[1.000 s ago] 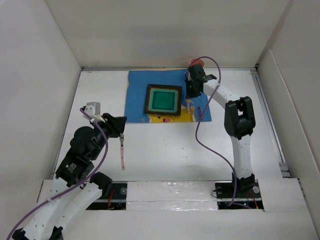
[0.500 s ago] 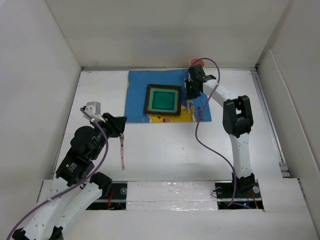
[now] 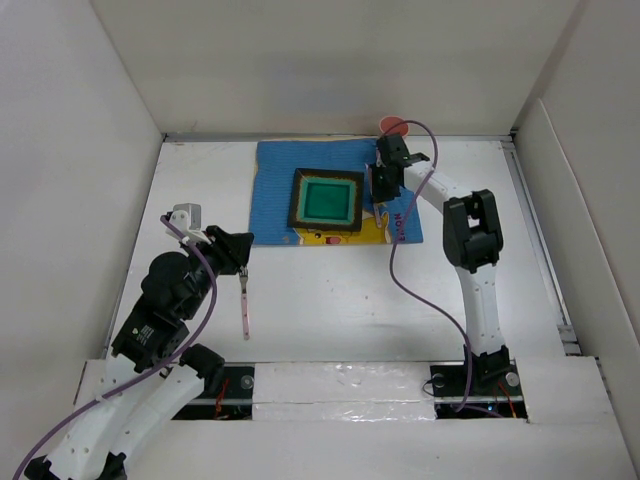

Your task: Set the dinner table for one person

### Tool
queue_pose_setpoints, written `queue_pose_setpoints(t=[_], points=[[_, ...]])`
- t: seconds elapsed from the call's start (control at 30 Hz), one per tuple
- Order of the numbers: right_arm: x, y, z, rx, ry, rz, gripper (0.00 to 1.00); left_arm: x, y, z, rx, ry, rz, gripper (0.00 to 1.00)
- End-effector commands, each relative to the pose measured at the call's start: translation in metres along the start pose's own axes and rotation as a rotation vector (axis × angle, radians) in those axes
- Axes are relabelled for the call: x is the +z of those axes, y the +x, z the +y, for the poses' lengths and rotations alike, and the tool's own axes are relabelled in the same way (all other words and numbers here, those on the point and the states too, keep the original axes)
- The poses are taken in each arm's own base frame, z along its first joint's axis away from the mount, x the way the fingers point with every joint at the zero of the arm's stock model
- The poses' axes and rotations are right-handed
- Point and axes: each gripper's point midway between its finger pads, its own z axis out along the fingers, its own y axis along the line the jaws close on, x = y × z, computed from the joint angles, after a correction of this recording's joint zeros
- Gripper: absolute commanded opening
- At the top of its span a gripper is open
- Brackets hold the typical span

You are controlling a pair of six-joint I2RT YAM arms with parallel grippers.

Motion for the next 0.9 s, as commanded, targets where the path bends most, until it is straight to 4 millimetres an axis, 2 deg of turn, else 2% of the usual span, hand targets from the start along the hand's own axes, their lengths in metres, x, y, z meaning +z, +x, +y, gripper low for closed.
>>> queue_pose_setpoints(t=[0.0, 0.03, 0.1, 0.13, 0.17, 0.27, 0.3, 0.33, 0.37, 0.43, 0.47, 0.5, 0.53, 0.57, 0.6, 0.63, 0.67, 0.7, 0.73, 0.77, 0.8, 0.83, 0.87], points=[[-0.008, -0.013, -0.006, 0.023, 0.017, -0.053, 0.11, 0.004, -0.009, -0.001, 0.005, 0.001, -0.040, 0.27], [-0.010, -0.010, -0.005, 0.026, 0.008, -0.053, 0.13, 0.004, -0.008, -0.001, 0.008, -0.001, -0.034, 0.27], [-0.028, -0.022, -0.001, 0.038, -0.008, -0.099, 0.18, 0.005, -0.008, -0.002, 0.008, 0.003, -0.032, 0.28], [-0.038, -0.023, 0.008, 0.044, -0.061, -0.121, 0.24, 0.005, -0.008, 0.000, 0.010, -0.006, -0.035, 0.29], [-0.048, -0.029, 0.010, 0.043, -0.068, -0.143, 0.24, 0.005, -0.008, 0.000, 0.010, -0.006, -0.035, 0.30], [-0.068, -0.037, 0.015, 0.037, -0.096, -0.183, 0.32, 0.007, -0.007, 0.004, 0.013, -0.029, -0.027, 0.37], [-0.086, -0.044, 0.024, 0.027, -0.118, -0.217, 0.35, 0.008, -0.006, 0.008, 0.013, -0.050, -0.028, 0.39], [-0.095, -0.049, 0.027, 0.025, -0.135, -0.245, 0.38, 0.012, -0.003, 0.010, 0.017, -0.067, -0.013, 0.40], [-0.099, -0.045, 0.033, 0.016, -0.150, -0.249, 0.42, 0.013, -0.001, 0.012, 0.018, -0.080, -0.006, 0.42], [-0.124, -0.056, 0.041, 0.008, -0.195, -0.305, 0.43, 0.020, 0.009, 0.017, 0.022, -0.108, 0.038, 0.44], [-0.124, -0.045, 0.045, 0.000, -0.209, -0.293, 0.40, 0.023, 0.013, 0.019, 0.021, -0.118, 0.053, 0.45], [-0.130, -0.043, 0.046, -0.002, -0.222, -0.307, 0.33, 0.026, 0.016, 0.021, 0.014, -0.135, 0.065, 0.45], [-0.156, -0.053, 0.055, -0.016, -0.259, -0.387, 0.24, 0.030, 0.024, 0.026, 0.016, -0.166, 0.100, 0.46], [-0.163, -0.049, 0.064, -0.030, -0.281, -0.407, 0.04, 0.032, 0.028, 0.029, 0.010, -0.185, 0.115, 0.45], [-0.156, -0.027, 0.062, -0.035, -0.279, -0.379, 0.00, 0.035, 0.034, 0.031, 0.002, -0.202, 0.143, 0.45], [-0.181, -0.032, 0.072, -0.050, -0.310, -0.451, 0.00, 0.037, 0.049, 0.038, -0.013, -0.243, 0.204, 0.44], [-0.187, -0.026, 0.074, -0.057, -0.318, -0.468, 0.00, 0.038, 0.057, 0.040, -0.023, -0.262, 0.236, 0.42], [-0.177, -0.001, 0.068, -0.060, -0.303, -0.436, 0.00, 0.039, 0.062, 0.042, -0.031, -0.280, 0.266, 0.42], [-0.183, -0.001, 0.070, -0.063, -0.304, -0.479, 0.00, 0.037, 0.079, 0.051, -0.042, -0.339, 0.339, 0.42], [-0.200, 0.000, 0.070, -0.063, -0.313, -0.523, 0.00, 0.036, 0.084, 0.054, -0.049, -0.369, 0.369, 0.42], [-0.202, 0.007, 0.070, -0.065, -0.311, -0.532, 0.00, 0.034, 0.087, 0.056, -0.053, -0.393, 0.397, 0.42], [-0.198, 0.018, 0.062, -0.059, -0.289, -0.527, 0.00, 0.030, 0.100, 0.063, -0.052, -0.442, 0.457, 0.42], [-0.210, 0.019, 0.060, -0.059, -0.294, -0.553, 0.03, 0.029, 0.105, 0.062, -0.059, -0.440, 0.482, 0.42]])
